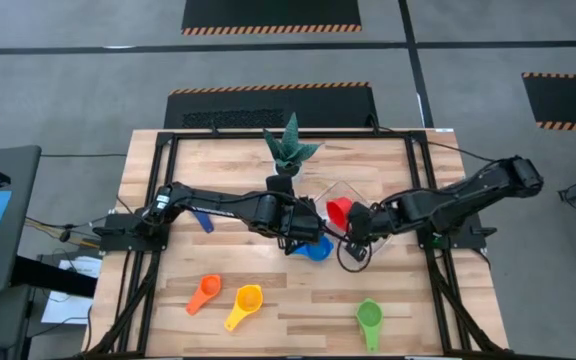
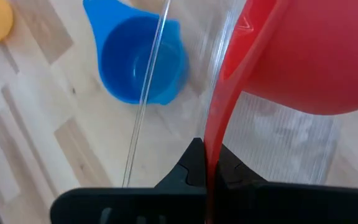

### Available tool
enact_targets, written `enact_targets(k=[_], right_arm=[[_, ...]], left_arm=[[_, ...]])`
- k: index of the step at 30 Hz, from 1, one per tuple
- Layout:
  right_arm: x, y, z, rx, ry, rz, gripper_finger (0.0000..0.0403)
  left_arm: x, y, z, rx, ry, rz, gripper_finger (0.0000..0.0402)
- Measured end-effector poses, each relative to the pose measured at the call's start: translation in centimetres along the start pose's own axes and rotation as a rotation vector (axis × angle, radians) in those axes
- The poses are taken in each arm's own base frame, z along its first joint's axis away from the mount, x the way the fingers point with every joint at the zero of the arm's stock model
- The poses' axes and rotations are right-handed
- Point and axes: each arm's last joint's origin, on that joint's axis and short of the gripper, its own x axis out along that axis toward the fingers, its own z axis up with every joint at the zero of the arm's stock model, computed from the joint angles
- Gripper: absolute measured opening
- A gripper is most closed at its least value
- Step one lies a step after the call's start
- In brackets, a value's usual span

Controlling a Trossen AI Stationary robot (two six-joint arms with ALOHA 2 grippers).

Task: Nest measuring cups in basket
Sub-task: Put the red measuring cup into the transparent bin

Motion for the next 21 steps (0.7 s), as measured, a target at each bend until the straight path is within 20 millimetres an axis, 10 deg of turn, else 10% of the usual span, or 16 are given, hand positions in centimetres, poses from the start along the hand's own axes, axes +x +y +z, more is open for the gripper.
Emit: enact_targets(k=[21], right_arm=[[-0.6,-6.2,2.0,0.026,0.086,0.313,0.0005]], left_arm=[[0.0,0.0,0.2,-0.009,-0.017,-0.004,0.0185]])
